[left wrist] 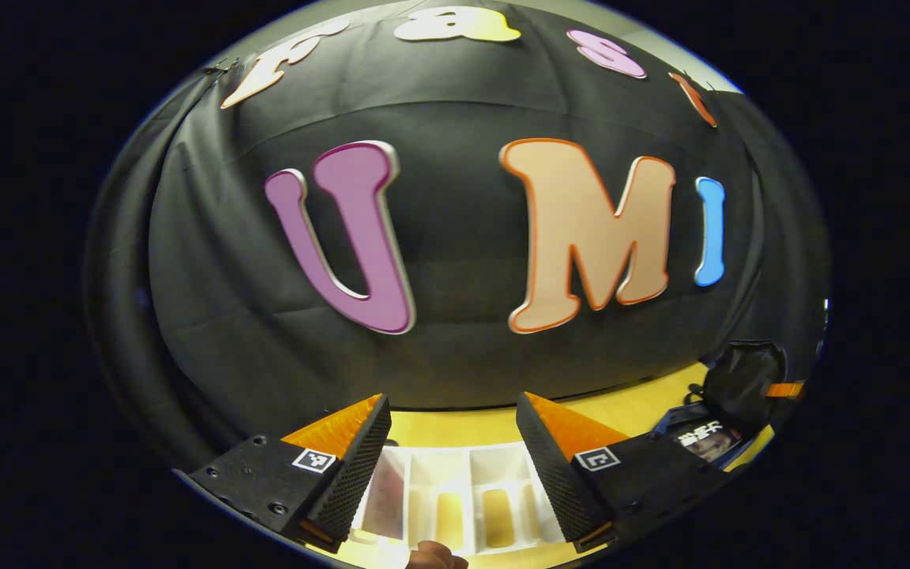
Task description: Open the schoolbag, grab two books from the bookshelf and put them into the schoolbag.
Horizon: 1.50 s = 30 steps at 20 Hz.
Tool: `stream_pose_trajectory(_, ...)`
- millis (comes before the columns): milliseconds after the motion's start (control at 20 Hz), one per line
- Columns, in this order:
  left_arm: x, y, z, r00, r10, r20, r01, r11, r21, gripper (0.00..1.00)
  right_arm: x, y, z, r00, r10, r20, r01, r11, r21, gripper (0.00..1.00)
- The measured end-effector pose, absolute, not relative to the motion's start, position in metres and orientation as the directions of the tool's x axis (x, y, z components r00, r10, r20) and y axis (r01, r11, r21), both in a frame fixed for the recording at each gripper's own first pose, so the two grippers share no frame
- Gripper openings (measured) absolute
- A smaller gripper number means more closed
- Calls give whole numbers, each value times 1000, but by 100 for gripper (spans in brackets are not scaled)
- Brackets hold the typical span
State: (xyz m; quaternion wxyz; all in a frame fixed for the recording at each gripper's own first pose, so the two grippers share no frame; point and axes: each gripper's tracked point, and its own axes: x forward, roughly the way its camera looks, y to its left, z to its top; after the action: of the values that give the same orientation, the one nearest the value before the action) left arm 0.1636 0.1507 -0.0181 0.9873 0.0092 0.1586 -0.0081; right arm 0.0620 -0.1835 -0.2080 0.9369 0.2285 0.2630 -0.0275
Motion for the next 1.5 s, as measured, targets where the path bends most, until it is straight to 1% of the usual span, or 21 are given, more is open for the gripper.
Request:
stream_pose_trajectory(200,168,194,-52,920,9,-392,-5,1000,11,93,63,-184,-210,859,54,-510,184,895,405,4)
stream_pose_trajectory(300,167,208,-80,894,17,-448,-22,1000,-5,94,63,-184,-209,858,46,-511,194,894,404,5)
stream_pose_trajectory(350,170,214,-93,881,19,-472,-29,999,-15,93,63,-184,-209,858,41,-511,197,894,402,3)
stream_pose_trajectory(400,169,216,-106,865,12,-501,-30,999,-29,94,63,-185,-209,858,38,-512,200,894,401,5)
stream_pose_trajectory(550,171,222,-145,809,0,-588,-31,999,-42,94,64,-184,-210,857,30,-515,205,896,394,3)
stream_pose_trajectory(600,169,225,-159,786,-1,-619,-32,999,-42,94,64,-184,-211,856,29,-516,206,896,392,5)
stream_pose_trajectory(750,165,233,-185,724,-10,-689,-35,998,-50,94,64,-184,-212,855,26,-518,212,894,395,5)
stream_pose_trajectory(1000,163,230,-213,658,-27,-753,-25,998,-58,94,65,-186,-213,854,19,-520,217,895,390,3)
stream_pose_trajectory(1100,161,232,-221,627,-23,-778,-27,998,-51,93,66,-186,-214,854,16,-519,222,892,393,5)
stream_pose_trajectory(1150,161,234,-225,614,-21,-789,-28,998,-49,92,66,-187,-214,854,15,-519,224,891,394,3)
stream_pose_trajectory(1300,159,236,-232,587,-28,-809,-15,999,-45,86,66,-188,-215,854,13,-520,225,892,391,5)
stream_pose_trajectory(1400,156,239,-236,552,-45,-833,5,999,-50,77,67,-188,-215,854,11,-520,228,891,393,5)
stream_pose_trajectory(1500,154,244,-241,514,-55,-856,21,998,-51,58,68,-190,-216,854,9,-520,231,889,396,5)
